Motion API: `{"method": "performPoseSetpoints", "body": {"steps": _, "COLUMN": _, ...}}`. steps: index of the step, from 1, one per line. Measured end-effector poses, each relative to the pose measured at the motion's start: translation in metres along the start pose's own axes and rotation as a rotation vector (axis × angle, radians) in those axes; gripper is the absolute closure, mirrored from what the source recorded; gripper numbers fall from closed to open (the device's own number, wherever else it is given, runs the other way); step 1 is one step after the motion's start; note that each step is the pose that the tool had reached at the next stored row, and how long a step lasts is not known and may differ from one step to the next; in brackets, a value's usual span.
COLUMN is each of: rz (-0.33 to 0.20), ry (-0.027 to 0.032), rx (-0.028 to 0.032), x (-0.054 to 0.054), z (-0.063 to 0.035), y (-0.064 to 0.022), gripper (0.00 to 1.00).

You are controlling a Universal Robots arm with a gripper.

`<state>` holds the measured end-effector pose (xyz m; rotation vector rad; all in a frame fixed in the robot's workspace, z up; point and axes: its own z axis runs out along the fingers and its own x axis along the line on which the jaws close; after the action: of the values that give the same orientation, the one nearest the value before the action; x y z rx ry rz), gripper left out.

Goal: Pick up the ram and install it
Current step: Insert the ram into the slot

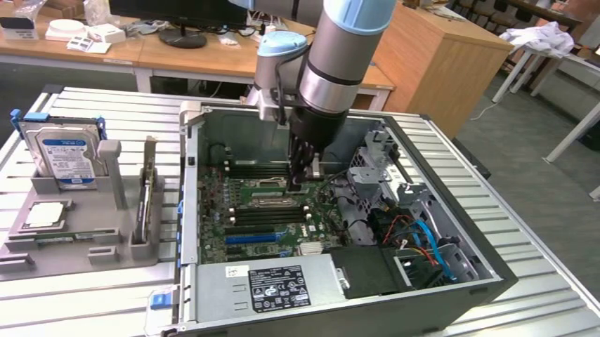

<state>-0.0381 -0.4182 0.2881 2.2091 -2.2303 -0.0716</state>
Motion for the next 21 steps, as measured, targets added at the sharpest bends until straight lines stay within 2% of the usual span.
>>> {"method": "performPoseSetpoints", "body": {"steps": 21, "rz": 0.000, "ry": 0.0001, "rx": -0.0001, "x": 0.0003, "z": 0.0085, "y": 0.0001, "gripper": 0.89}}
